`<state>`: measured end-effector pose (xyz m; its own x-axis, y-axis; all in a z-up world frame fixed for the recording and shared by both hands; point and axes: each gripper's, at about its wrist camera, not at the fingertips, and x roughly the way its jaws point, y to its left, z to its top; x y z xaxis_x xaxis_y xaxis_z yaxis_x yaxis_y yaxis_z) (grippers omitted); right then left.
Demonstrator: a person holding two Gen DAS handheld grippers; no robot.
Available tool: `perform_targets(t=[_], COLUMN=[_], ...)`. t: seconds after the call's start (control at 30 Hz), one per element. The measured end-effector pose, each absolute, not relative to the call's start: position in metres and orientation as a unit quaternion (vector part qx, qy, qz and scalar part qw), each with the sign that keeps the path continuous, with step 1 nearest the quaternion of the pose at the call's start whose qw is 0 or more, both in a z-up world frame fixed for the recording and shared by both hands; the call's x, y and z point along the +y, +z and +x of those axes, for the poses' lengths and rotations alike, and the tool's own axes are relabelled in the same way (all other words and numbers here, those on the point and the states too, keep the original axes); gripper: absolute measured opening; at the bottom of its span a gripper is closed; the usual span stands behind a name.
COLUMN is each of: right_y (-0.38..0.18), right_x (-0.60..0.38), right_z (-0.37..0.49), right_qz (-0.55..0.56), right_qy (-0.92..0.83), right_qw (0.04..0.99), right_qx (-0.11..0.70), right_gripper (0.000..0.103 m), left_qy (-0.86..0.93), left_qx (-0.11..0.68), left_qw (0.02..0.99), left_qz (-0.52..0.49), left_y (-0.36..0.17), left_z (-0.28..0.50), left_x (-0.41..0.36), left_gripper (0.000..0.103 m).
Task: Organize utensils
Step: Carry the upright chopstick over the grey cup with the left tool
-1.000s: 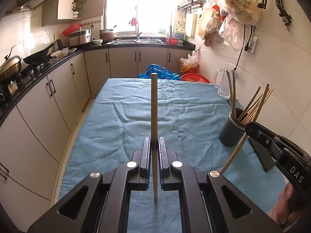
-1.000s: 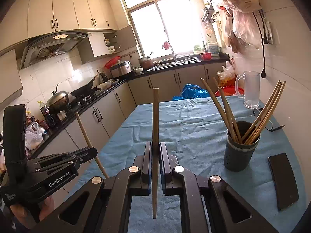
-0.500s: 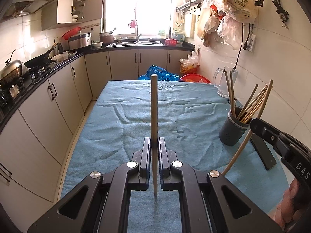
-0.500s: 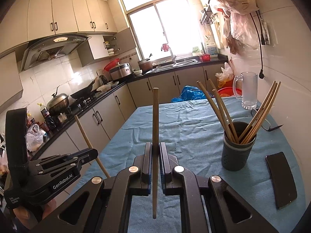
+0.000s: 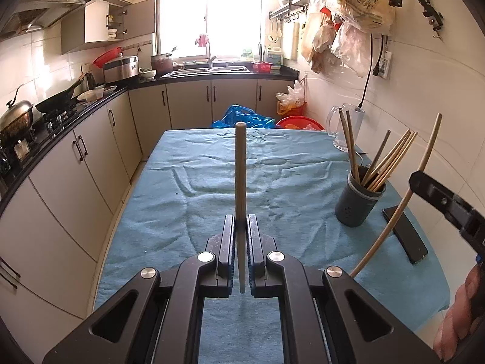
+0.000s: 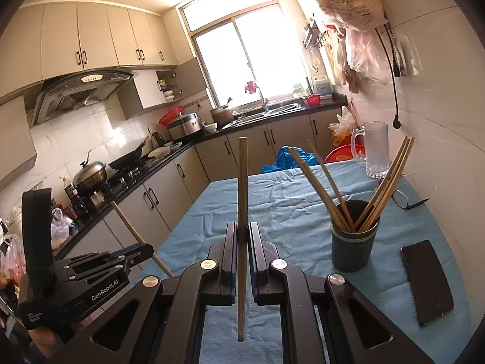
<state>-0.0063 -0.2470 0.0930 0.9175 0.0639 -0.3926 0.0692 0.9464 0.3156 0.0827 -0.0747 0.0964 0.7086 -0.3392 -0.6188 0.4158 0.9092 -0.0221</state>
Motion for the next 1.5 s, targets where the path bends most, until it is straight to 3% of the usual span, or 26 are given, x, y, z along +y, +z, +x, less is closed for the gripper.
perform_targets(t=[1.07,1.5], right_y=[0.114,0.123], right_x=[-0.315,-0.363], right_z=[-0.066,-0.094], right_qz=[0.213,0.24], right_qy=[-0.06,-0.115], right_qw=[0.965,0.958], right_qx=[0.141,0.109], right_gripper=[0.008,0.008], left_qy=[-0.251,-0.332], left_qx=[0.333,0.339], left_qw=[0.906,0.878], left_qz=[0.076,0.059], left_y=[0.106,0.133], left_z=[0.073,0.069], left_x=[-0.108,-0.139], left_gripper=[0.007,0.007])
